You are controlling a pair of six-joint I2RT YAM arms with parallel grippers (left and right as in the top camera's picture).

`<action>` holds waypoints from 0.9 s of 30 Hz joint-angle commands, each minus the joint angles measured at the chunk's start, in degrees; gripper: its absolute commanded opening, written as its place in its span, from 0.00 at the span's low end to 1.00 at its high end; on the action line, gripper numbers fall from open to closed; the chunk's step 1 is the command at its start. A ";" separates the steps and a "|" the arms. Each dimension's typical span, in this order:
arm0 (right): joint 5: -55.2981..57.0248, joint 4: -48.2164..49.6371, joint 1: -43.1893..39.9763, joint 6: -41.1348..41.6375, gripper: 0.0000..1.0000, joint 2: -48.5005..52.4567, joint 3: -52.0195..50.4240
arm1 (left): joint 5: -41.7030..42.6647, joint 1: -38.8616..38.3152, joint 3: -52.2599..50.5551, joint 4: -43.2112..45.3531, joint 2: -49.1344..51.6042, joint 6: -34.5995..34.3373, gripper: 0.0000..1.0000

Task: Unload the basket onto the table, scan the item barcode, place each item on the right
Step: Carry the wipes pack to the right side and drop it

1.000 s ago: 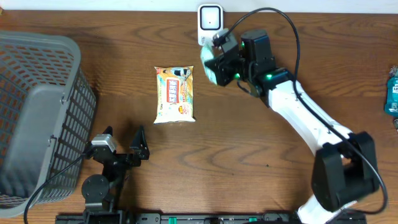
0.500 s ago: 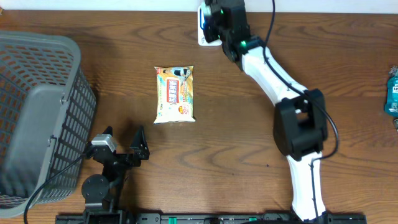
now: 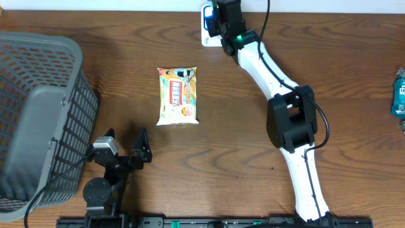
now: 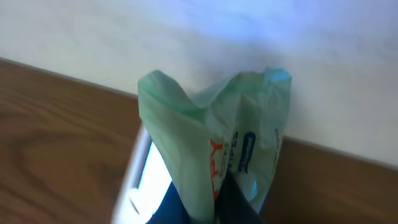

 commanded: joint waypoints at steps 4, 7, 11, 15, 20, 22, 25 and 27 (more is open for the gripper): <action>13.11 -19.17 -1.73 1.64 0.01 -3.93 7.32 | 0.72 0.17 -0.98 -1.75 -0.37 -0.11 0.98; 16.06 -29.68 -4.79 1.66 0.01 -6.10 7.82 | 0.72 0.17 -0.98 -1.75 -0.37 -0.11 0.98; 18.49 -40.33 -11.06 2.16 0.01 -6.69 7.82 | 0.72 0.17 -0.98 -1.75 -0.37 -0.11 0.98; 19.12 -45.57 -19.37 2.71 0.01 -6.43 6.10 | 0.72 0.17 -0.98 -1.75 -0.37 -0.11 0.98; 18.82 -42.91 -30.73 2.56 0.01 -6.01 2.62 | 0.72 0.17 -0.98 -1.75 -0.37 -0.11 0.98; 18.34 -42.10 -34.42 2.25 0.01 -5.81 1.33 | 0.72 0.17 -0.98 -1.75 -0.37 -0.11 0.98; 17.94 -41.38 -39.04 0.52 0.01 -5.81 -1.07 | 0.72 0.17 -0.98 -1.75 -0.37 -0.11 0.98; 17.35 -41.09 -41.88 0.57 0.01 -5.81 -2.73 | 0.72 0.17 -0.98 -1.75 -0.37 -0.11 0.98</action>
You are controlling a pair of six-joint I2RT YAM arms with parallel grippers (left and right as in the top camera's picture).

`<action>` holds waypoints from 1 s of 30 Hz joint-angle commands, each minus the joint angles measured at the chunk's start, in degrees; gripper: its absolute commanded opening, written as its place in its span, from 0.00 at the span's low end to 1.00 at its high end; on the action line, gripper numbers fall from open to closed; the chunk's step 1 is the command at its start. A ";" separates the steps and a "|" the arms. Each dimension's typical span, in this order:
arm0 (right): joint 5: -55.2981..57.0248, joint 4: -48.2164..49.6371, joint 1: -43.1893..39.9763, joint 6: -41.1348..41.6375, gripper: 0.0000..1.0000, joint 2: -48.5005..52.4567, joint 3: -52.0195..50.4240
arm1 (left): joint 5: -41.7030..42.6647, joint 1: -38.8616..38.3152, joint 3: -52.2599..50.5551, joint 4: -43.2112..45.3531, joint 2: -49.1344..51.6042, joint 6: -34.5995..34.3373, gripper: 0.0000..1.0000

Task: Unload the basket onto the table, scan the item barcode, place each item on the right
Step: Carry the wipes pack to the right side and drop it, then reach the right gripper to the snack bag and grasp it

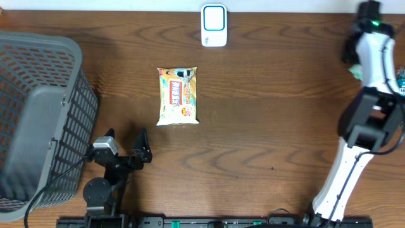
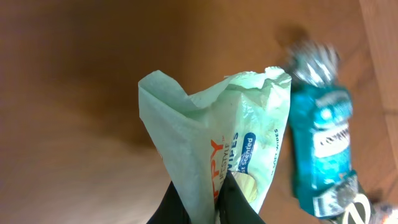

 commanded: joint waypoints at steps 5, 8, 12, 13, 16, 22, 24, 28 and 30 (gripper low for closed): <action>-6.86 -0.28 -5.38 2.21 0.11 -2.19 -2.45 | 0.72 0.17 -0.98 -1.75 -0.37 -0.11 0.98; -7.02 -1.42 -5.73 6.19 0.92 -3.82 -1.29 | 0.72 0.17 -0.98 -1.75 -0.37 -0.11 0.98; -6.91 -3.15 -4.81 9.53 0.99 -8.37 0.94 | 0.72 0.17 -0.98 -1.75 -0.37 -0.11 0.98; -6.93 -3.52 -4.52 11.23 0.99 -10.10 0.98 | 0.72 0.17 -0.98 -1.75 -0.37 -0.11 0.98; -9.07 -6.43 -3.50 18.73 0.99 -15.54 0.98 | 0.72 0.17 -0.98 -1.75 -0.37 -0.11 0.98; -29.22 -12.24 2.08 28.52 0.99 -21.33 0.98 | 0.72 0.17 -0.98 -1.75 -0.37 -0.11 0.98; -33.90 -14.21 5.88 29.99 0.99 -21.40 0.98 | 0.72 0.17 -0.98 -1.75 -0.37 -0.11 0.98; -35.76 -16.63 16.33 30.14 0.99 -20.94 0.85 | 0.72 0.17 -0.98 -1.75 -0.37 -0.11 0.98; -34.25 -16.55 22.36 30.10 0.99 -20.70 0.85 | 0.72 0.17 -0.98 -1.75 -0.37 -0.11 0.98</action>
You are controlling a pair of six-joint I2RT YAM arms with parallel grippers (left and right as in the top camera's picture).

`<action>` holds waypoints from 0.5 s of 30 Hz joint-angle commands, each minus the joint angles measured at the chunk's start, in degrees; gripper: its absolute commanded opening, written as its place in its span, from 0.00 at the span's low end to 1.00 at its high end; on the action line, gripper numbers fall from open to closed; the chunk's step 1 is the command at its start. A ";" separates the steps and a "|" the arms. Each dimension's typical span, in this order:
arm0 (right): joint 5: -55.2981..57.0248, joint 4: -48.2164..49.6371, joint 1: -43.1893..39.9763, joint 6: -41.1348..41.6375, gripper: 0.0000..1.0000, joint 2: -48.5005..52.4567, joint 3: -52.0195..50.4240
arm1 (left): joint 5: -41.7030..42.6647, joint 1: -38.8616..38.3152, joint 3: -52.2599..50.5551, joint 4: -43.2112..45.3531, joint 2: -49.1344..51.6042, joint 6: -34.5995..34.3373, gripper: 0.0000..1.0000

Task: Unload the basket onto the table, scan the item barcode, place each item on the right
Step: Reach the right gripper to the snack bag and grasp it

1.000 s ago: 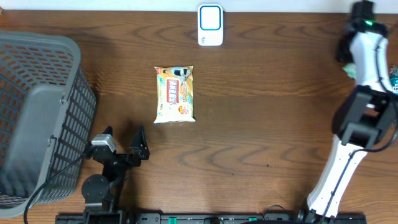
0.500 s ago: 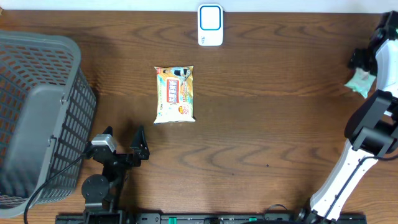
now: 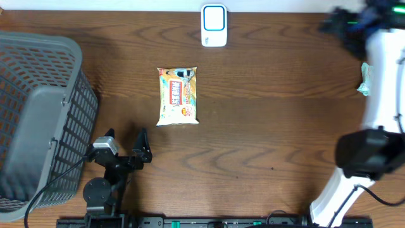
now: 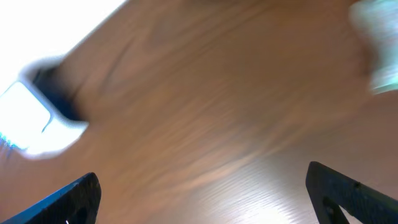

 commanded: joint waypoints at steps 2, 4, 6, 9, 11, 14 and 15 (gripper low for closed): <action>-2.21 1.64 14.58 -0.37 0.99 1.64 -0.46 | 0.72 0.17 -0.98 -1.75 -0.37 -0.11 0.98; -1.62 3.63 20.44 -3.80 0.99 2.58 -0.46 | 0.72 0.17 -0.98 -1.75 -0.37 -0.11 0.98; -1.53 5.51 26.40 -6.25 0.99 4.24 -0.46 | 0.72 0.17 -0.98 -1.75 -0.37 -0.11 0.98; 3.96 8.63 35.65 -5.46 0.99 8.15 -0.46 | 0.72 0.17 -0.98 -1.75 -0.37 -0.11 0.98; 9.03 10.01 39.47 -1.88 0.99 10.12 -0.46 | 0.72 0.17 -0.98 -1.75 -0.37 -0.11 0.98; 11.78 12.81 43.69 -0.74 0.99 12.55 -0.46 | 0.72 0.17 -0.98 -1.75 -0.37 -0.11 0.98; 13.25 14.10 45.40 -0.72 0.99 13.66 -0.46 | 0.72 0.17 -0.98 -1.75 -0.37 -0.11 0.98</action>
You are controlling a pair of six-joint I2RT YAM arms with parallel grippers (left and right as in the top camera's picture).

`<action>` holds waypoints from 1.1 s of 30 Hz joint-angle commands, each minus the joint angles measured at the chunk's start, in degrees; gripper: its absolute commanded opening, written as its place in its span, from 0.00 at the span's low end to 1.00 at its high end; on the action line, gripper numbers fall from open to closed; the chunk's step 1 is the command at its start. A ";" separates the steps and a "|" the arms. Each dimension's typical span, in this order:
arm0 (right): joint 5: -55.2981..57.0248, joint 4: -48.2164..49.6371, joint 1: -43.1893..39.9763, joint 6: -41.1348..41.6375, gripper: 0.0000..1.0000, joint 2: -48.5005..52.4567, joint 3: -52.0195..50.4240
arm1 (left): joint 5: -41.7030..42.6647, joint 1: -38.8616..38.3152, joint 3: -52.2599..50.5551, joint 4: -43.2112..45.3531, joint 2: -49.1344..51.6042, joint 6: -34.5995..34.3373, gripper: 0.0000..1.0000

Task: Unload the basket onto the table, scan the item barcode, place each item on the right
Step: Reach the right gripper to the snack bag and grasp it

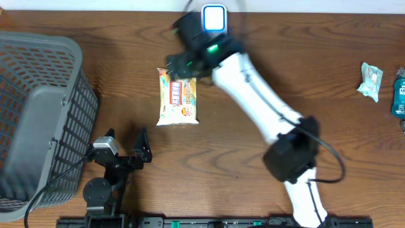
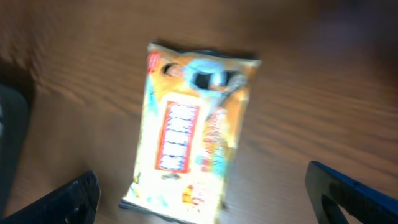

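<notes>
An orange and yellow snack packet [image 1: 178, 96] lies flat on the table left of centre; the right wrist view shows it blurred [image 2: 193, 130]. My right gripper [image 1: 181, 62] hovers open over the packet's far end, its dark fingertips [image 2: 68, 199] wide on either side of the packet and nothing between them [image 2: 202, 199]. The white scanner [image 1: 214, 18] with a blue screen stands at the back edge, just behind that gripper. My left gripper [image 1: 124, 147] rests open at the front left.
A grey mesh basket [image 1: 38, 114] fills the left side. A green wipes pack [image 1: 370, 80] lies at the far right, next to a blue bottle [image 1: 400, 95] at the edge. The right arm stretches across the middle of the table.
The right arm has moved from the far right back corner to the left of centre. Its open gripper is now over the orange packet. The green pack stays where it lay.
My right gripper held the green wipes pack up at the scanner. Then it had the pack at the far right, beside the blue bottle. Then the pack lay on the table there and the gripper was open. Now that gripper hangs over the orange packet.
</notes>
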 commanded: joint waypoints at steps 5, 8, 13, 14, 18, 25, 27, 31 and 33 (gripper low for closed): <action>16.41 5.70 8.41 2.10 0.99 9.55 -0.09 | 0.72 0.17 -0.98 -1.75 -0.37 -0.11 0.98; 16.41 6.95 9.57 4.26 0.99 12.79 -0.09 | 0.72 0.17 -0.98 -1.75 -0.37 -0.11 0.98; 16.46 7.28 10.01 10.60 0.99 15.98 -0.09 | 0.72 0.17 -0.98 -1.75 -0.37 -0.11 0.98; 16.46 7.23 9.90 11.15 0.99 16.37 -0.09 | 0.72 0.17 -0.98 -1.75 -0.37 -0.11 0.98; 16.48 6.29 9.60 11.56 0.99 18.91 -0.09 | 0.72 0.17 -0.98 -1.75 -0.37 -0.11 0.98; 16.20 -3.67 7.91 11.52 0.46 23.08 -0.09 | 0.72 0.17 -0.98 -1.75 -0.37 -0.11 0.98; 16.20 -8.72 7.19 11.50 0.18 22.75 -0.07 | 0.72 0.17 -0.98 -1.75 -0.37 -0.11 0.98; 16.41 -16.55 5.73 9.60 0.02 21.24 -0.07 | 0.72 0.17 -0.98 -1.75 -0.37 -0.11 0.98; 15.13 -19.45 4.63 6.75 0.01 19.71 -0.07 | 0.72 0.17 -0.98 -1.75 -0.37 -0.11 0.98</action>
